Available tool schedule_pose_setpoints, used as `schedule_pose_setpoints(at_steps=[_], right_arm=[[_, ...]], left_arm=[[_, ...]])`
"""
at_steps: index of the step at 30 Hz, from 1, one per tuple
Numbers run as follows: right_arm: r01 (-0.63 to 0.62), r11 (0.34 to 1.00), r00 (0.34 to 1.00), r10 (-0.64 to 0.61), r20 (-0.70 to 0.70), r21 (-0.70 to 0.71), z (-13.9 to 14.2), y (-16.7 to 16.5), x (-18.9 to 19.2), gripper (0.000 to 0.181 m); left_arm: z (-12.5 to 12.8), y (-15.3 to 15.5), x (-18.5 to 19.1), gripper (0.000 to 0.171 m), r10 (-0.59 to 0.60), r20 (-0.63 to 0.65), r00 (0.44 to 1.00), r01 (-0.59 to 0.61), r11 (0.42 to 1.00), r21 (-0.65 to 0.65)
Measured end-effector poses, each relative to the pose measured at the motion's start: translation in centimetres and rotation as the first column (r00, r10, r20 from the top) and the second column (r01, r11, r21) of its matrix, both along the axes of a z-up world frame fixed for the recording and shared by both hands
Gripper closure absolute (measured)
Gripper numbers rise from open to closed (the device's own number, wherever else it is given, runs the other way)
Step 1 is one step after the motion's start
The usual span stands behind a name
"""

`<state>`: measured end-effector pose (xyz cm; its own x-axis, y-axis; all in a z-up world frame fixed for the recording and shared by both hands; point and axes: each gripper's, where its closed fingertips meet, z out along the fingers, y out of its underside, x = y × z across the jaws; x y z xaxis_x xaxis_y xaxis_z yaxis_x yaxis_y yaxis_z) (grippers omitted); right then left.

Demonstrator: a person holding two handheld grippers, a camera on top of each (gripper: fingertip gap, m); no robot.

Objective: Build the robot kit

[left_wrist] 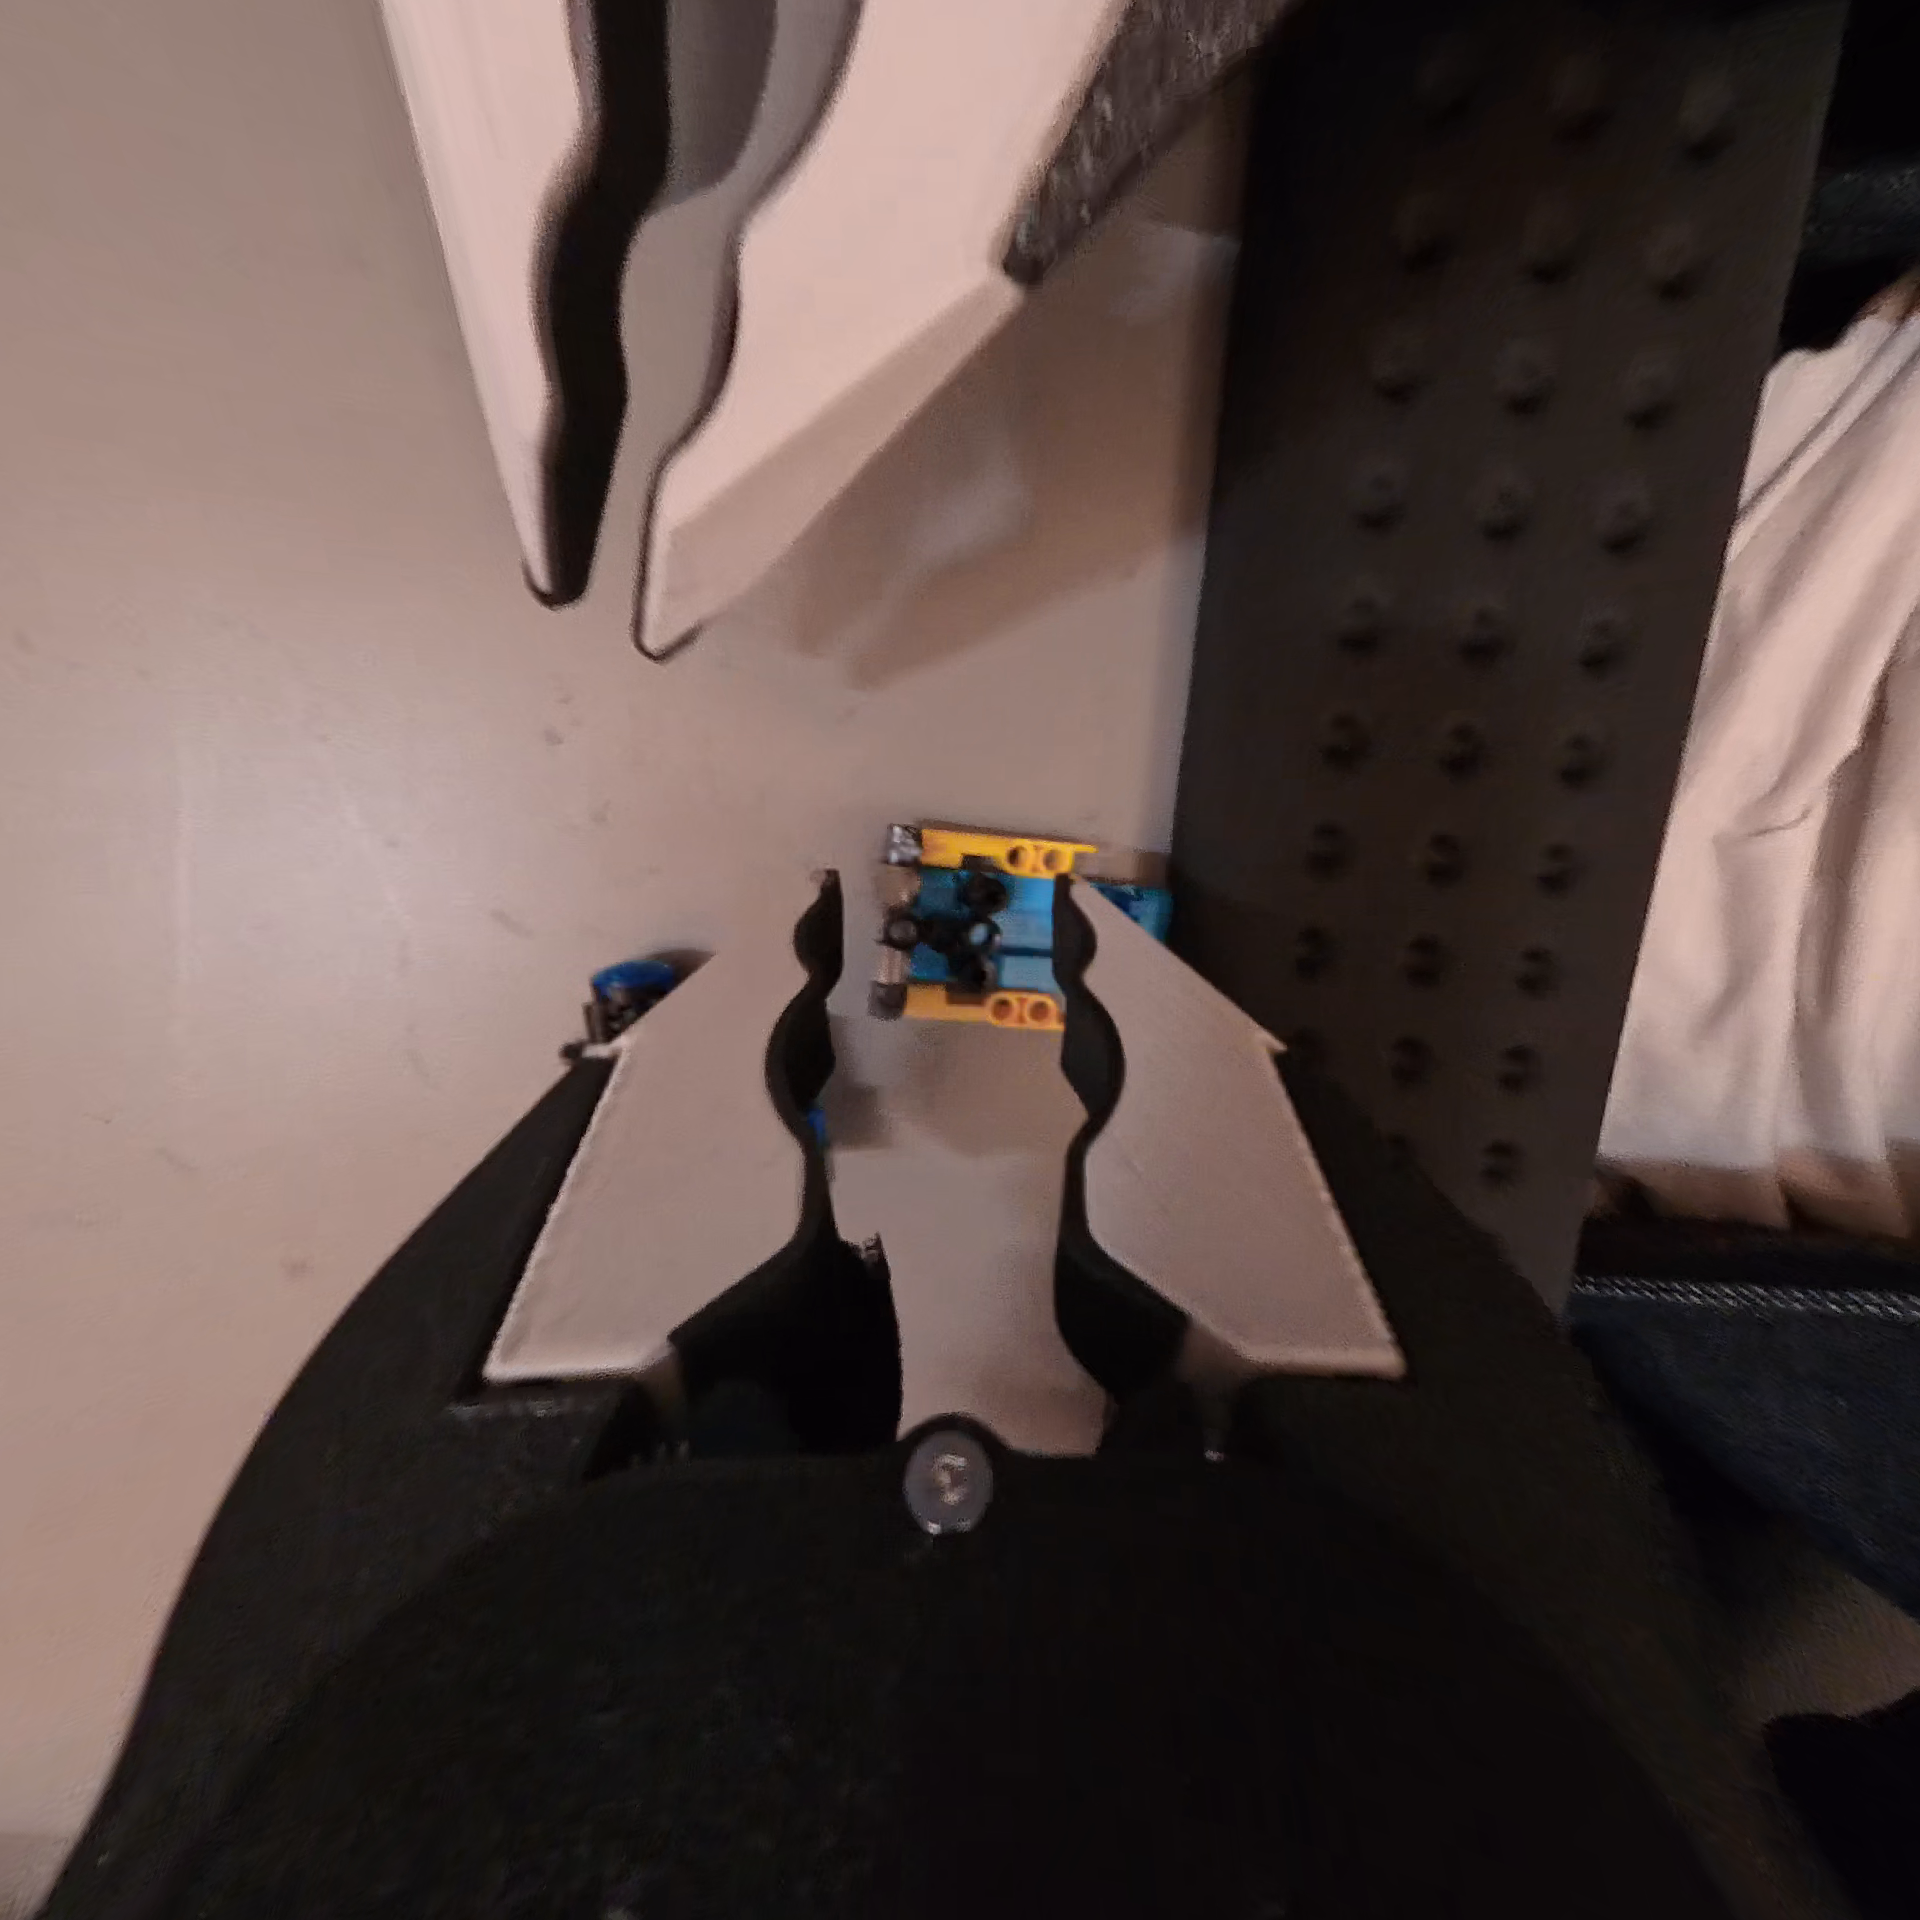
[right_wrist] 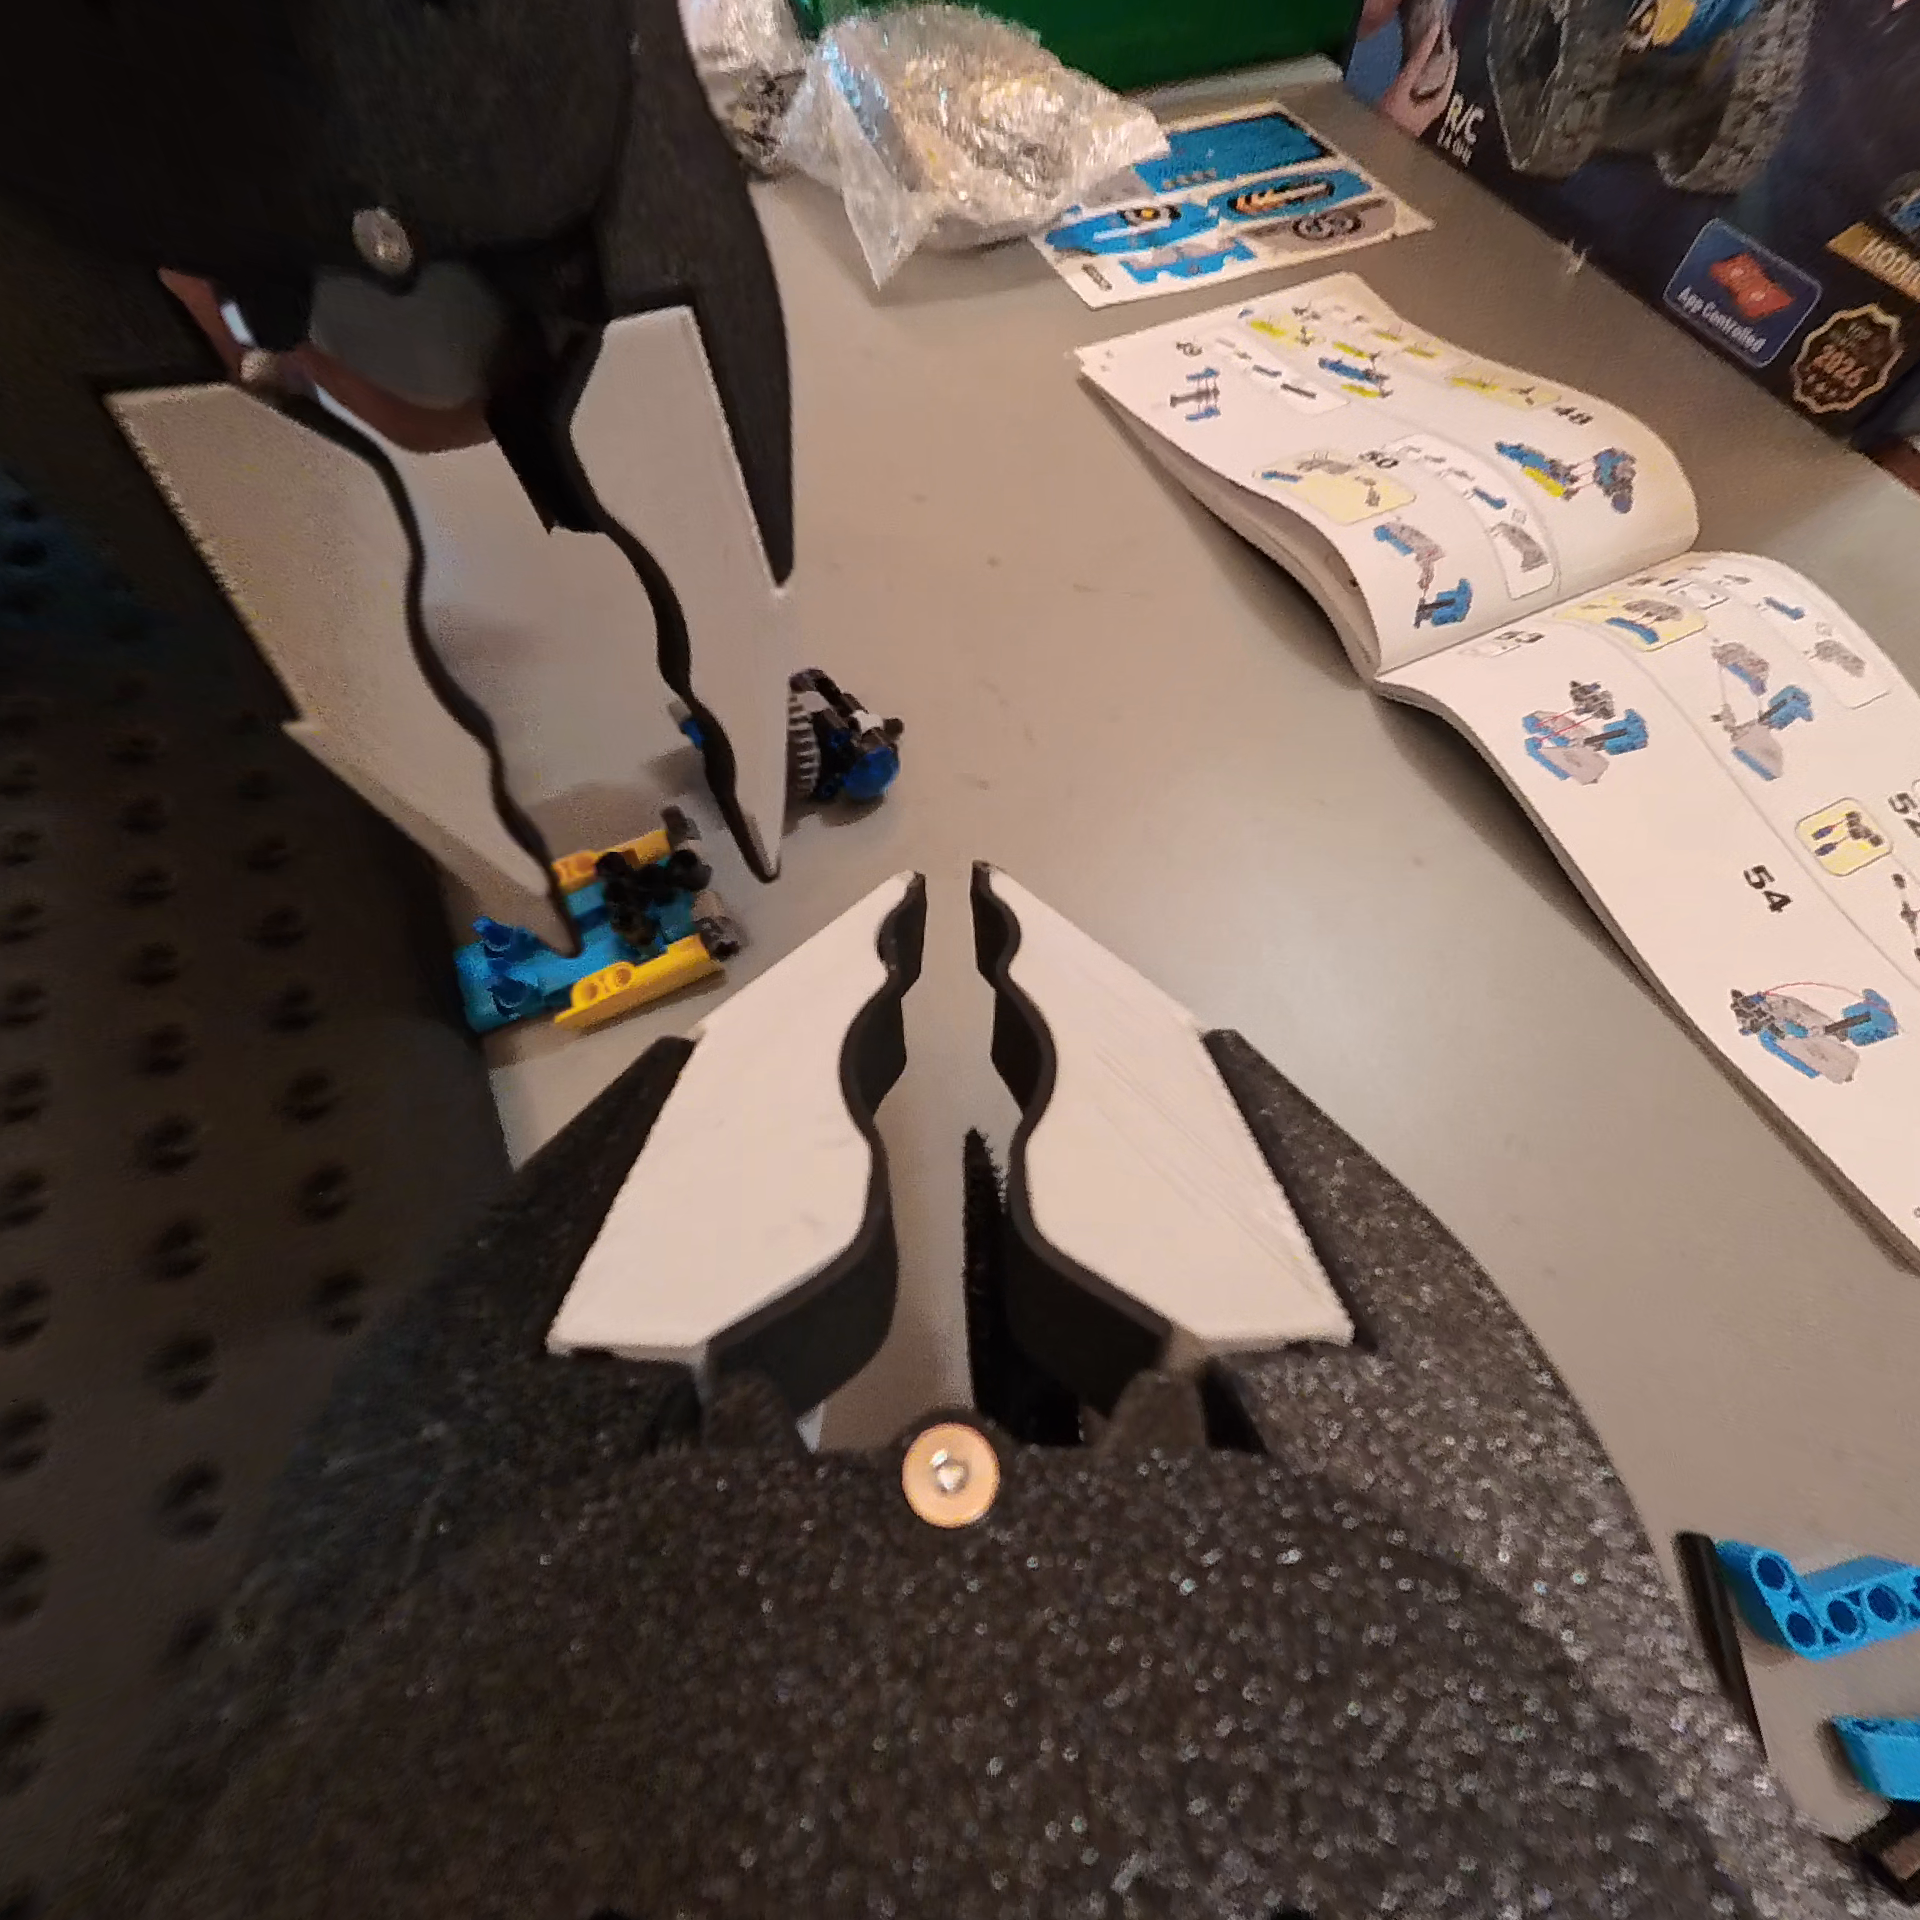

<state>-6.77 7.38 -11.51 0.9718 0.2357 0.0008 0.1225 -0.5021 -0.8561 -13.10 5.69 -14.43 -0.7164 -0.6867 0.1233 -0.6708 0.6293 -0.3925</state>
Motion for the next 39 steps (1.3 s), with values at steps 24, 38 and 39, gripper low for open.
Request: schedule_pose_setpoints(at_steps=[24, 38, 39], right_arm=[[-0.069, 0.763, 0.751, 0.464, -0.470, 0.643, 15.1, -3.5, -3.6, 0.156], [-0.192, 0.763, 0.755, 0.517, -0.404, 0.617, 13.8, -2.9, -7.1, 0.134], [-0.191, 0.764, 0.747, 0.521, -0.413, 0.617, 13.8, -2.9, -7.1, 0.134]], left_arm=[[15.9, -1.5, 0.0, 0.147, 0.423, 0.508, 0.750, 0.232, 0.551, -0.801], [15.4, -2.1, 0.2, 0.148, 0.428, 0.475, 0.769, 0.227, 0.512, -0.828], [15.4, -2.1, 0.2, 0.147, 0.427, 0.476, 0.769, 0.226, 0.514, -0.827]])
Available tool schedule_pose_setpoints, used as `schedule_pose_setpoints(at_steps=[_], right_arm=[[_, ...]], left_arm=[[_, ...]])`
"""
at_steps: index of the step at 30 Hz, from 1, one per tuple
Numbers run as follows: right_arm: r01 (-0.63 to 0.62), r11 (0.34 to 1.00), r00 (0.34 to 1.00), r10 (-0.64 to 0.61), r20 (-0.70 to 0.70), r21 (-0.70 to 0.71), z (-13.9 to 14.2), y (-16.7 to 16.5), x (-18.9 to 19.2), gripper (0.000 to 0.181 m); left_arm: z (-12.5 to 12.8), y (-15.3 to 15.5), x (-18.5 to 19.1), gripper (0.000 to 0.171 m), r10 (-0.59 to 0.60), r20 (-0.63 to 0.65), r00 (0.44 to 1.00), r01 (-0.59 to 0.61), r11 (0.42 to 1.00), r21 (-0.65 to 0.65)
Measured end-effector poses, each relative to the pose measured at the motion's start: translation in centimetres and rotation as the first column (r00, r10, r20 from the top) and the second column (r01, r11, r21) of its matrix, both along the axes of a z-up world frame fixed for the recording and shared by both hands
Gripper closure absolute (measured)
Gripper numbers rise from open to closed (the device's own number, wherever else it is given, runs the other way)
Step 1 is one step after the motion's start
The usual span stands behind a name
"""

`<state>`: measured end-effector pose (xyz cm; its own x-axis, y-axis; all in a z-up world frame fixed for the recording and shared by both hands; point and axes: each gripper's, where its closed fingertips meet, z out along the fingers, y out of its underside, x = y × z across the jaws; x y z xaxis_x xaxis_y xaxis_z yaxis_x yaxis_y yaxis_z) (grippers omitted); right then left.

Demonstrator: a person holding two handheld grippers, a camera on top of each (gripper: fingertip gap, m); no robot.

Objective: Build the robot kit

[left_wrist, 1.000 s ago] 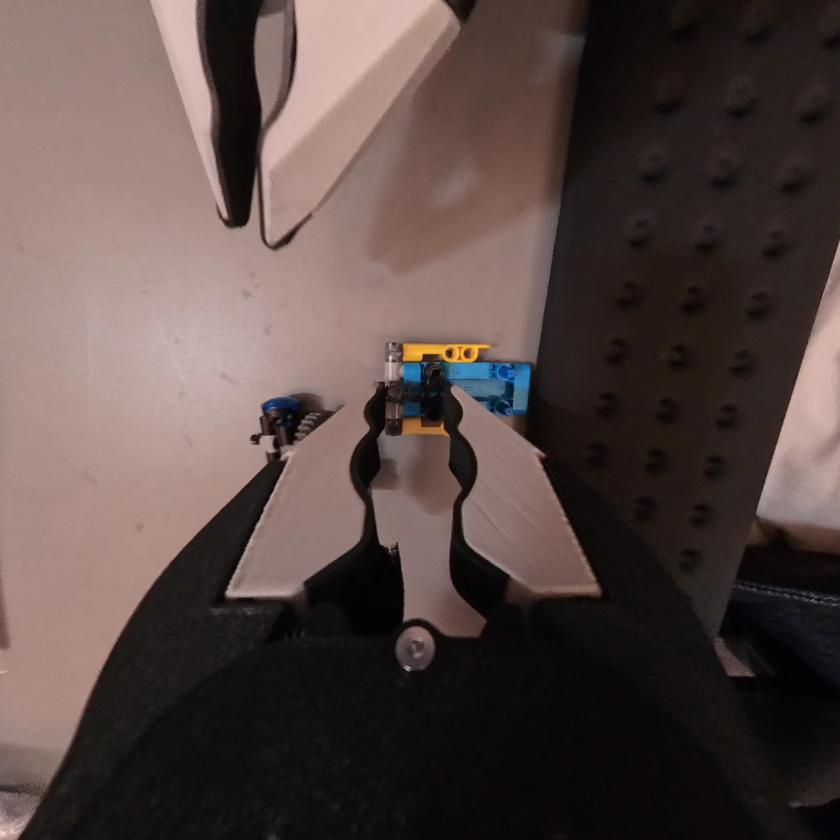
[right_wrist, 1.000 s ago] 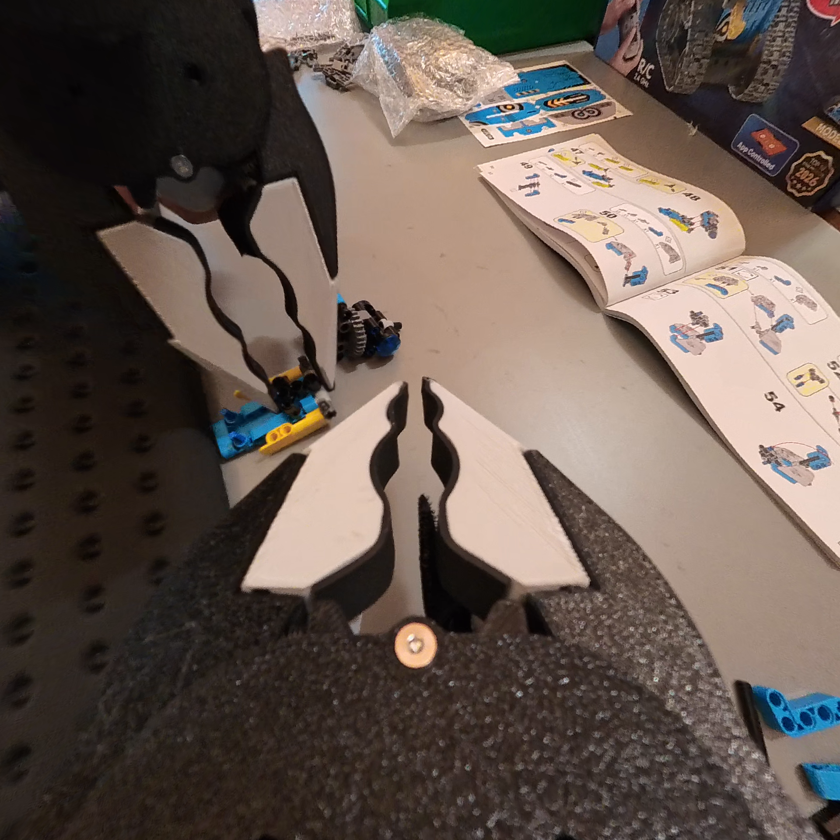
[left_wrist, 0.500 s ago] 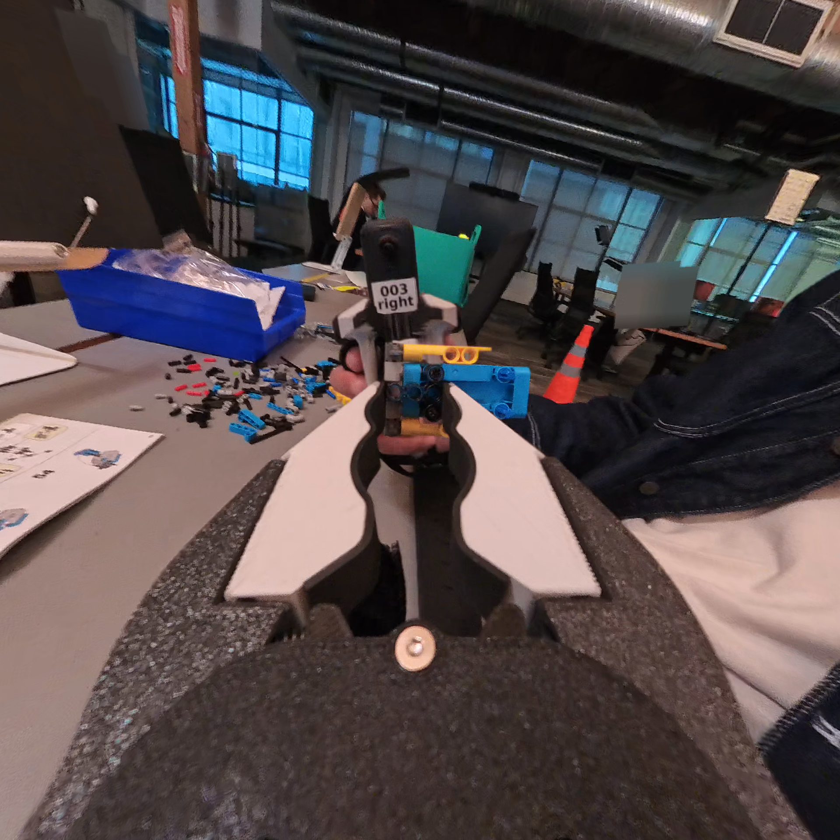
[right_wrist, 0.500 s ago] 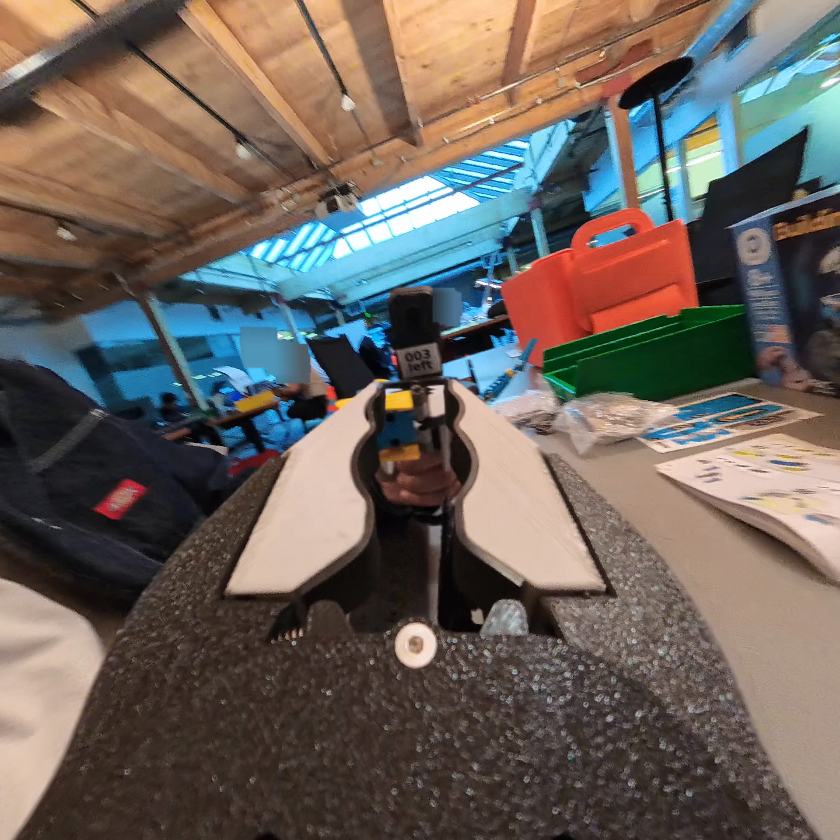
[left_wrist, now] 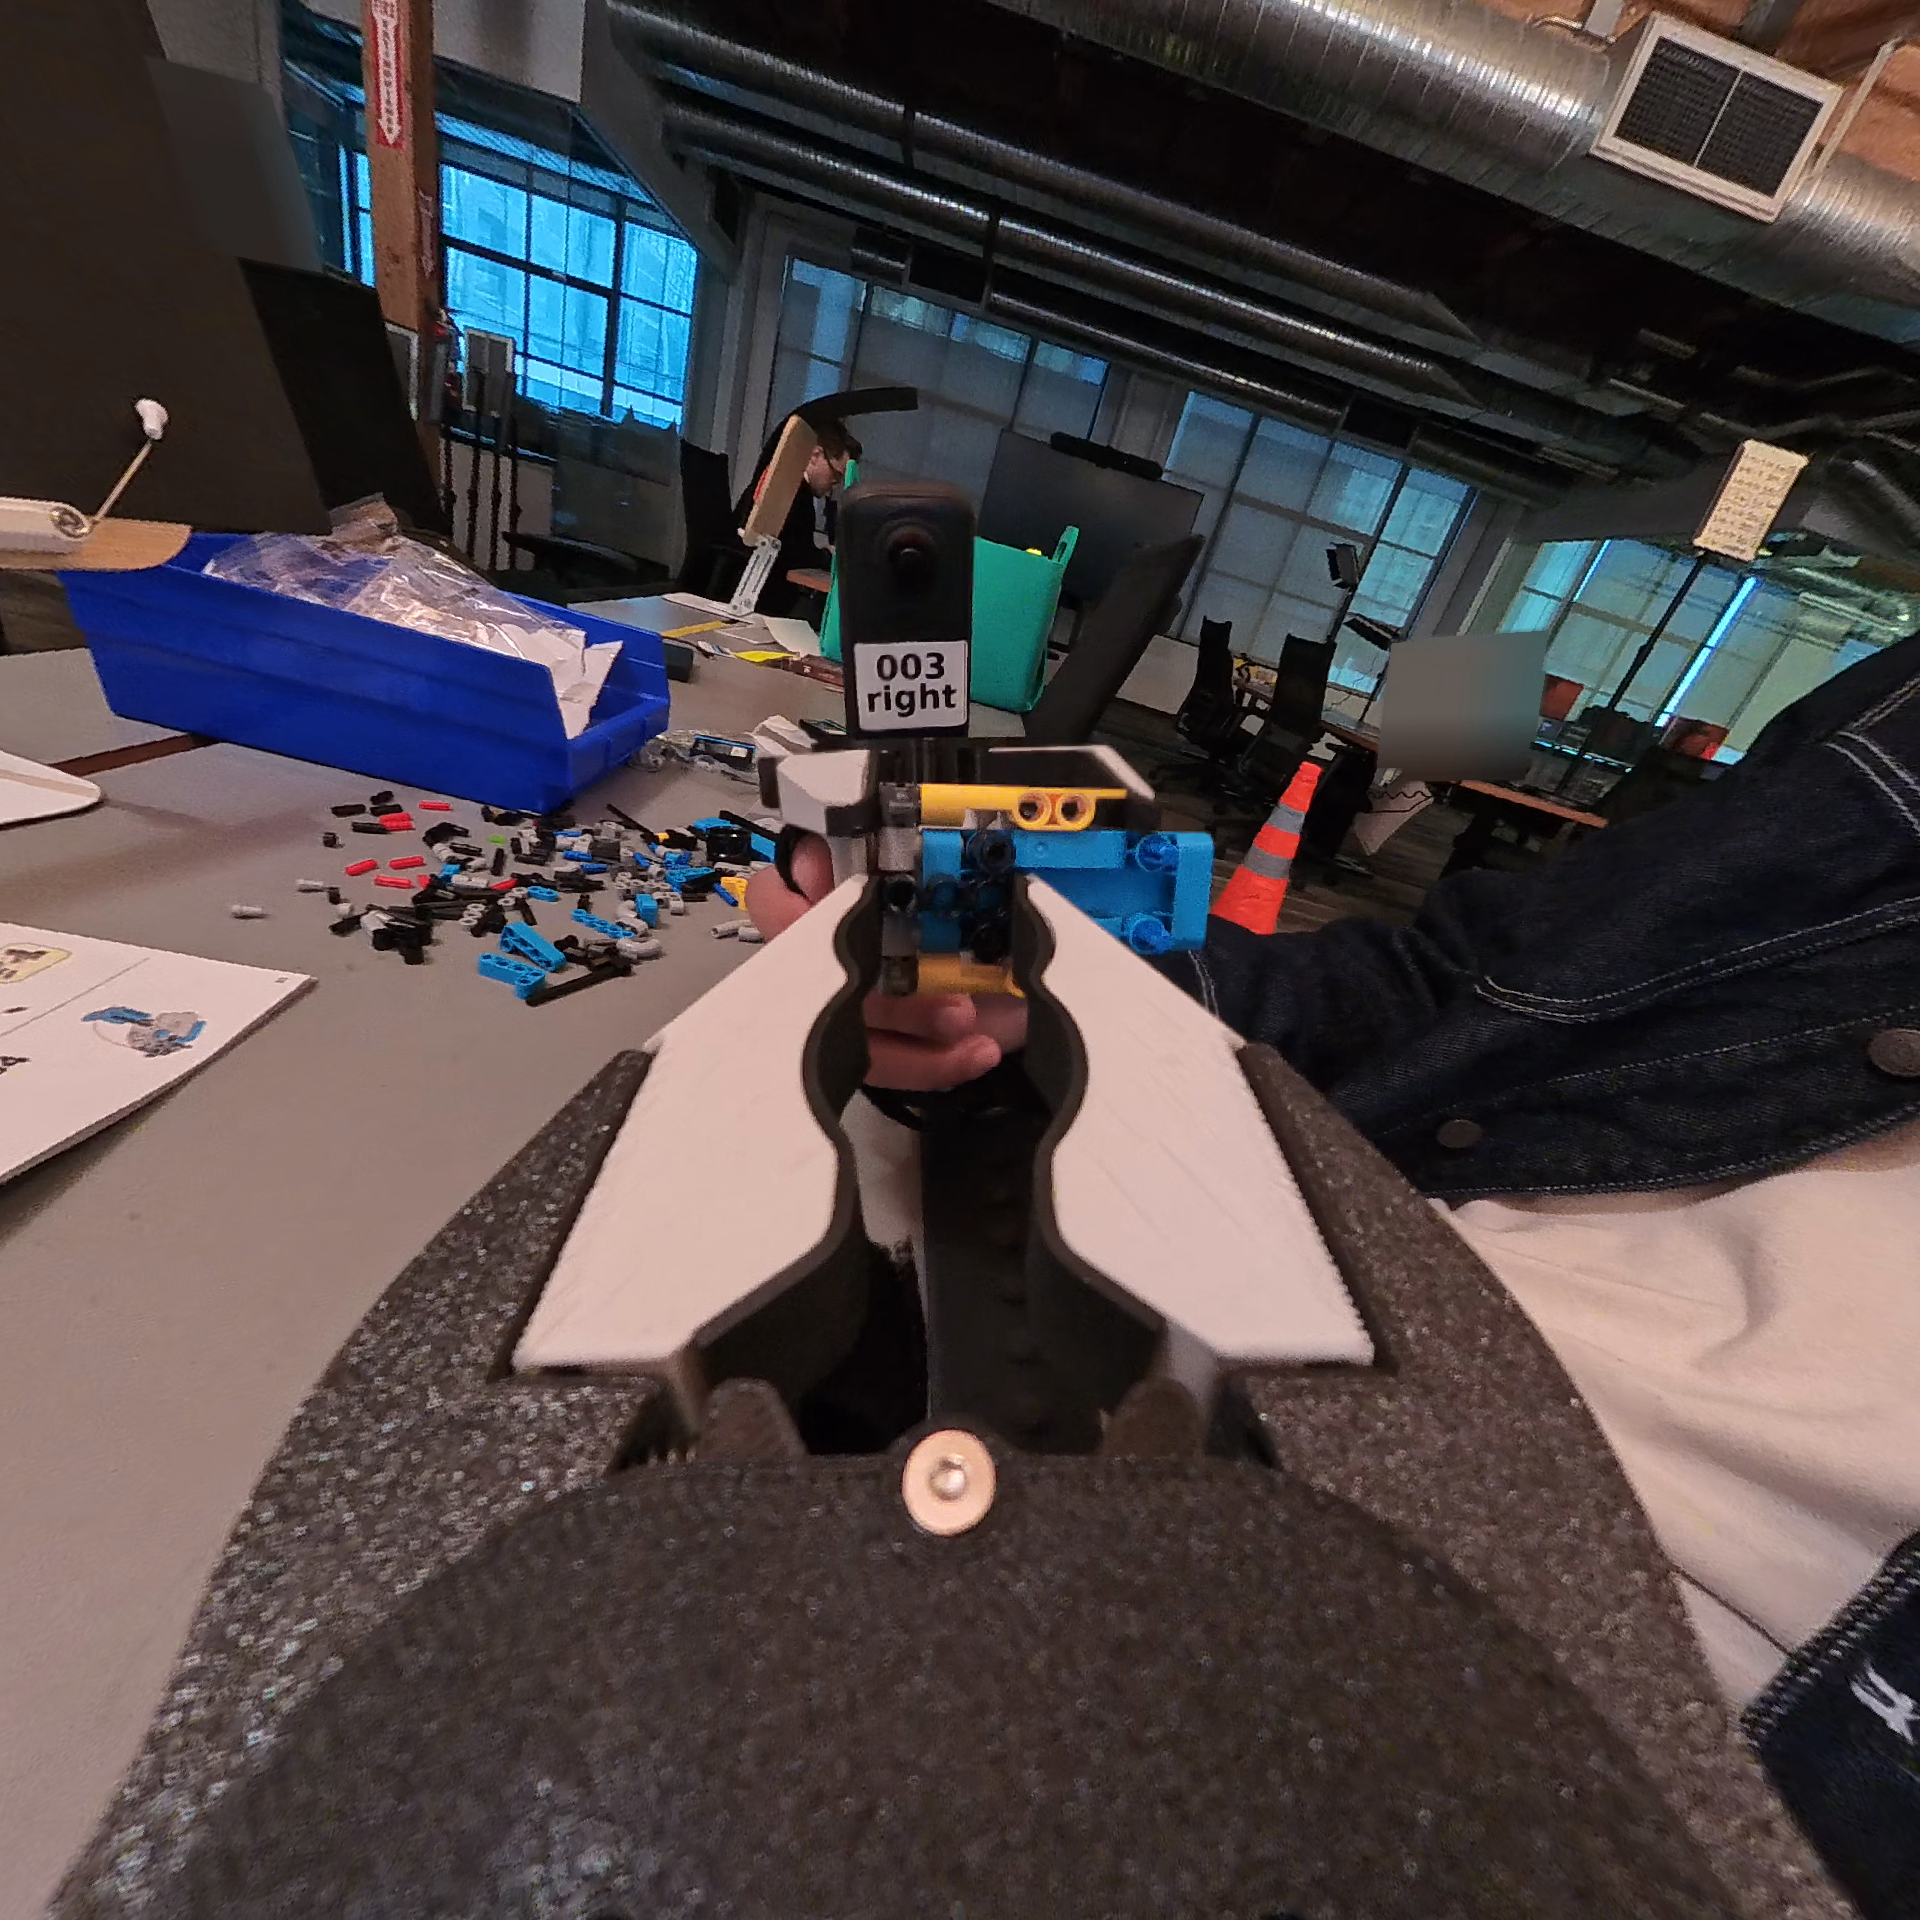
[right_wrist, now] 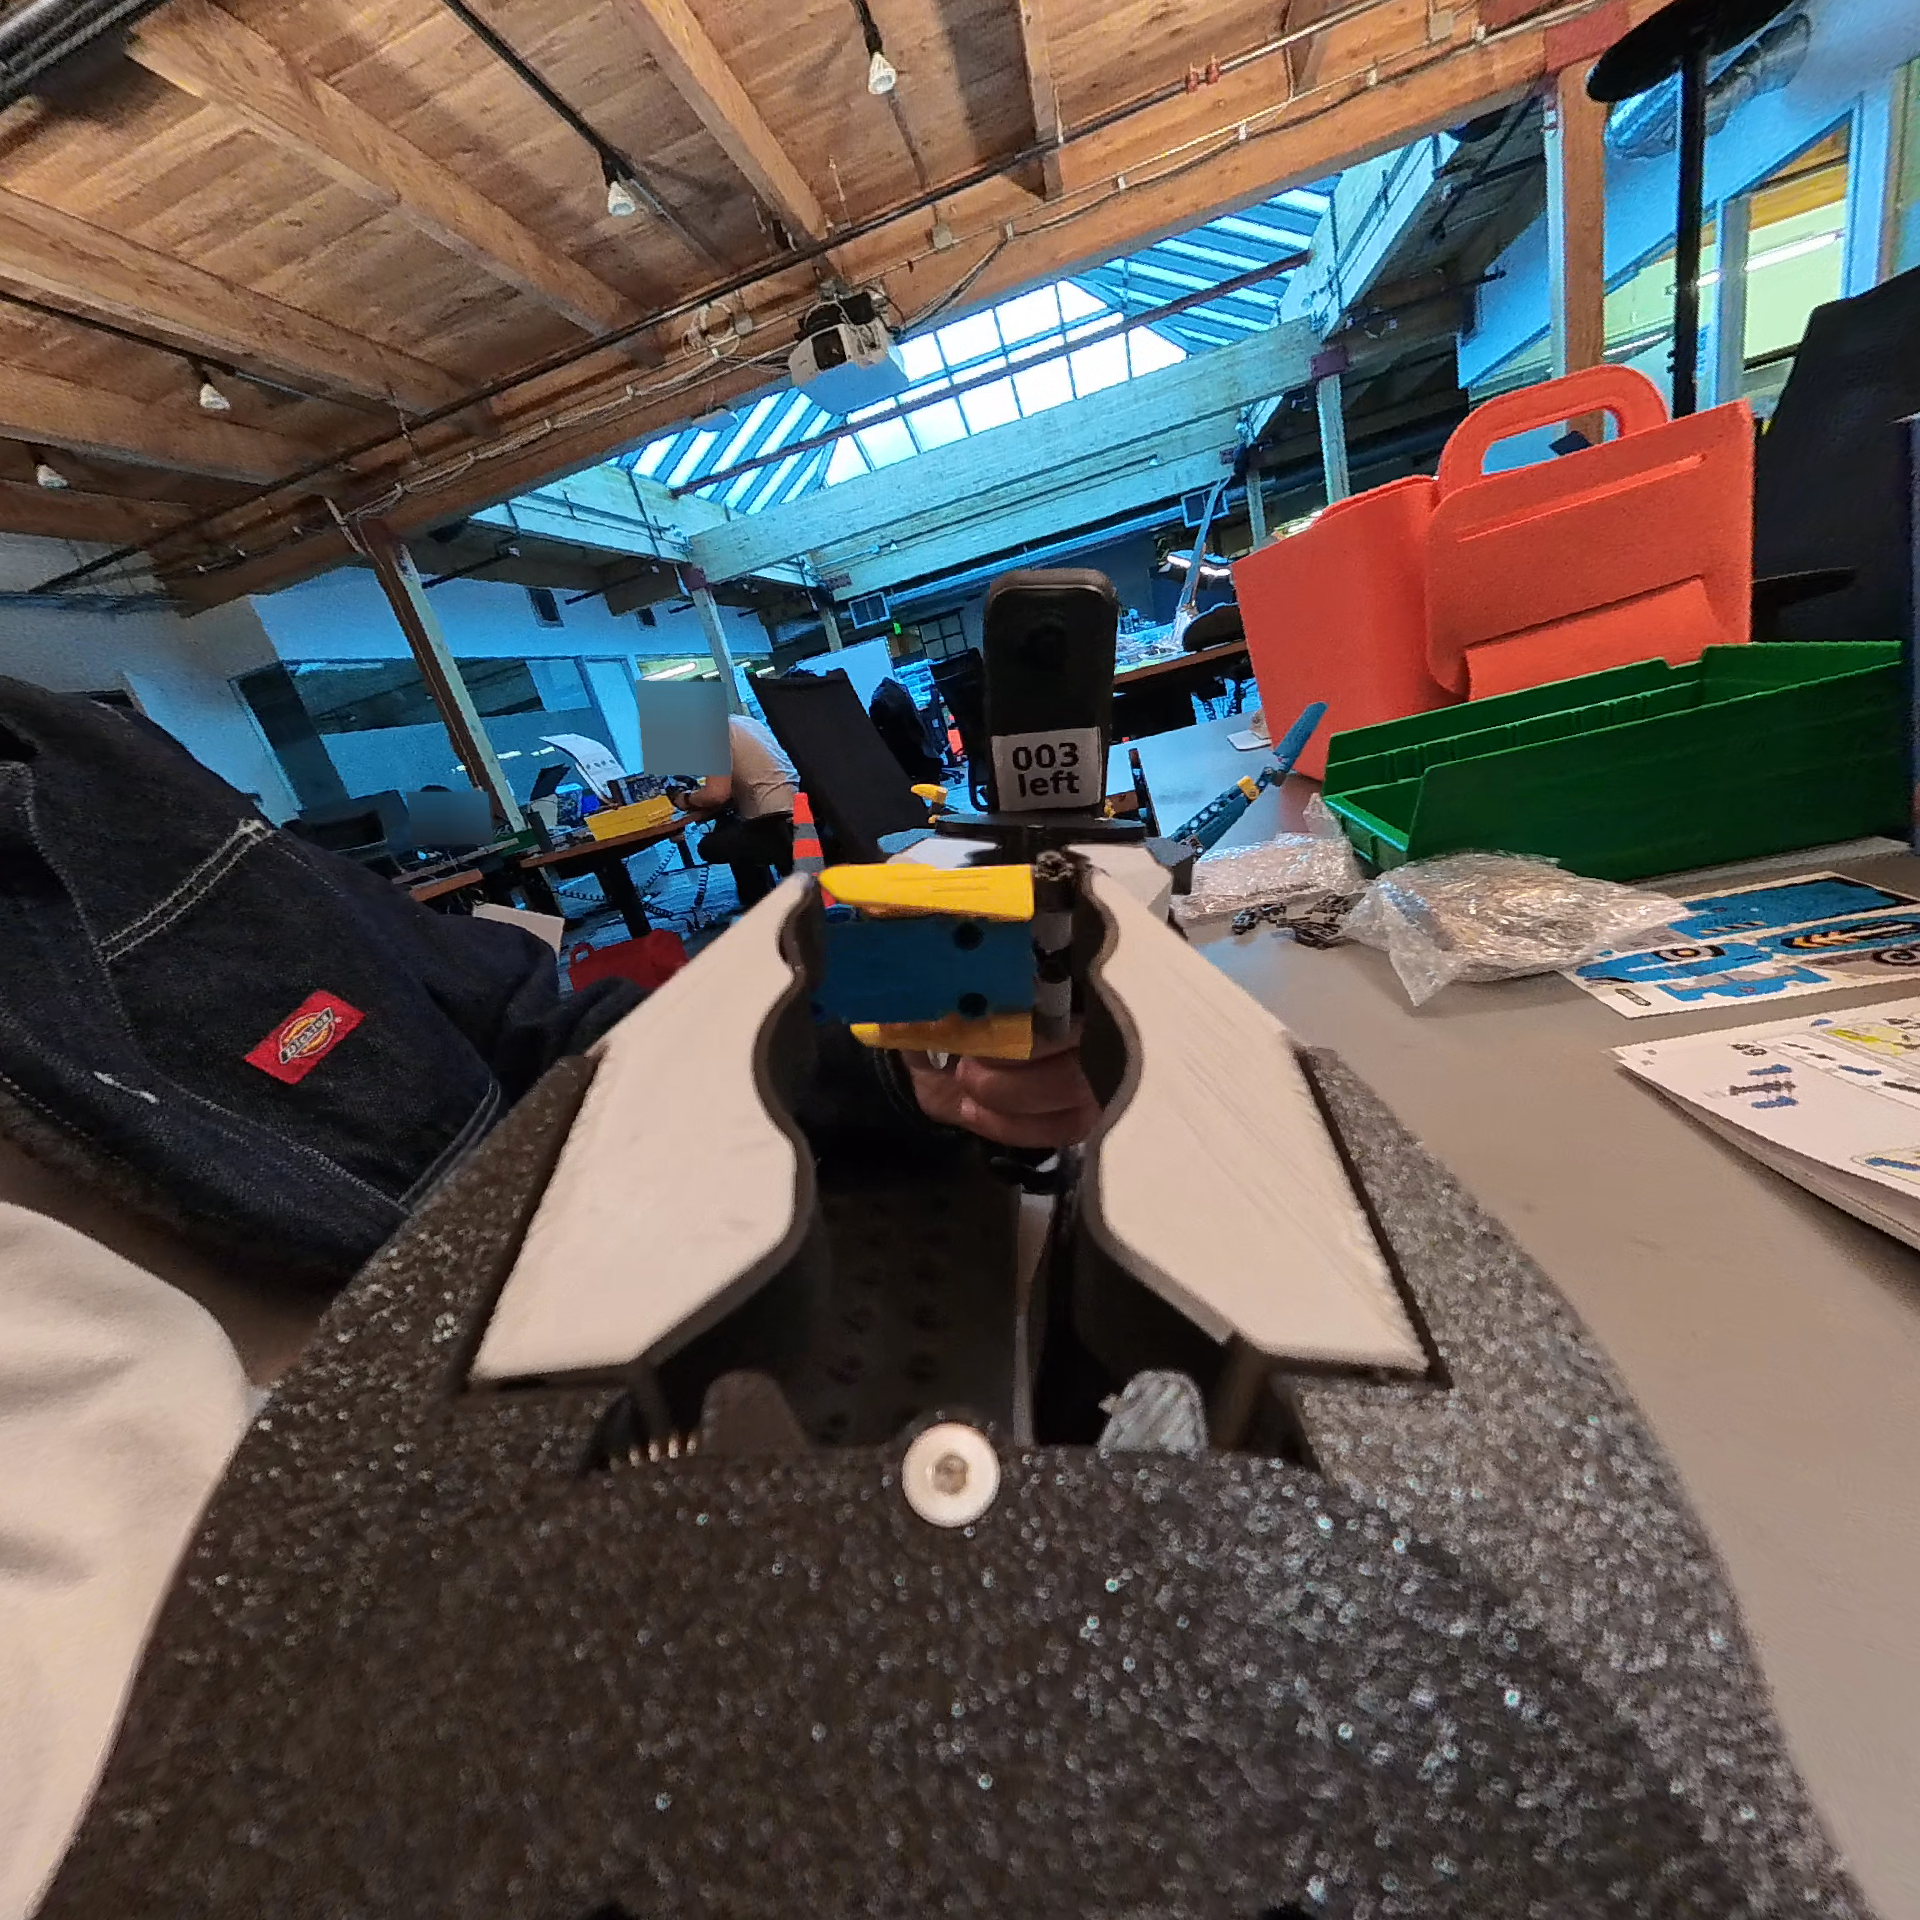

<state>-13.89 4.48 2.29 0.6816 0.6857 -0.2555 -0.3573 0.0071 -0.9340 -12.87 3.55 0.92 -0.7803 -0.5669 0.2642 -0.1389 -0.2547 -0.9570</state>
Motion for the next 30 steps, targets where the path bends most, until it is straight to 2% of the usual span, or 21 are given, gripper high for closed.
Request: schedule_pose_setpoints(at_steps=[7, 8, 9, 12, 14, 17, 20, 22, 24, 26, 28, 30], right_arm=[[0.002, 0.999, 0.999, -0.001, 0.038, -0.043, -0.6, 0.1, 0.2, 0.135], [0.012, 0.998, 0.998, -0.008, 0.059, -0.066, -1.1, 0.3, 0.4, 0.135], [0.034, 0.995, 0.994, -0.024, 0.104, -0.095, -1.8, 0.6, 0.7, 0.136], [0.118, 0.962, 0.938, -0.025, 0.347, -0.248, -6.7, 1.6, 1.4, 0.137], [0.136, 0.923, 0.894, 0.042, 0.446, -0.360, -10.4, 2.4, 1.4, 0.135], [0.132, 0.890, 0.883, 0.095, 0.460, -0.436, -13.1, 3.7, 1.1, 0.135], [0.131, 0.883, 0.884, 0.101, 0.456, -0.450, -13.8, 4.6, 1.2, 0.135], [0.134, 0.881, 0.887, 0.098, 0.452, -0.454, -14.1, 5.1, 1.4, 0.135], [0.122, 0.870, 0.890, 0.117, 0.440, -0.477, -14.4, 5.3, 1.3, 0.135], [0.121, 0.864, 0.879, 0.136, 0.457, -0.489, -14.9, 5.4, 1.0, 0.135], [0.095, 0.855, 0.878, 0.169, 0.448, -0.509, -15.3, 5.2, 0.5, 0.135], [0.099, 0.855, 0.876, 0.168, 0.452, -0.509, -15.3, 5.3, 0.5, 0.135]], left_arm=[[-0.6, 0.2, 0.1, 0.146, -0.009, -0.052, 0.999, 0.007, 1.000, -0.023], [-1.0, 0.7, 0.1, 0.139, 0.010, -0.067, 0.998, -0.010, 1.000, 0.004], [-1.6, 1.6, 0.3, 0.131, 0.062, -0.081, 0.995, -0.058, 0.997, 0.046], [-4.8, 5.7, 0.1, 0.134, 0.242, -0.119, 0.963, -0.206, 0.945, 0.254], [-7.9, 7.4, -0.5, 0.133, 0.308, -0.166, 0.937, -0.221, 0.888, 0.403], [-10.3, 7.4, -0.8, 0.133, 0.319, -0.192, 0.928, -0.192, 0.852, 0.487], [-12.7, 7.3, -0.1, 0.133, 0.351, -0.201, 0.914, -0.164, 0.776, 0.609], [-13.8, 7.7, 0.1, 0.135, 0.369, -0.220, 0.903, -0.149, 0.749, 0.645], [-14.4, 7.6, 0.0, 0.144, 0.351, -0.264, 0.898, -0.115, 0.768, 0.630], [-14.4, 7.5, 0.2, 0.145, 0.340, -0.286, 0.896, -0.104, 0.786, 0.610], [-14.4, 7.6, 0.4, 0.158, 0.344, -0.282, 0.896, -0.107, 0.781, 0.615], [-14.5, 7.3, 0.4, 0.159, 0.334, -0.283, 0.899, -0.098, 0.784, 0.613]])
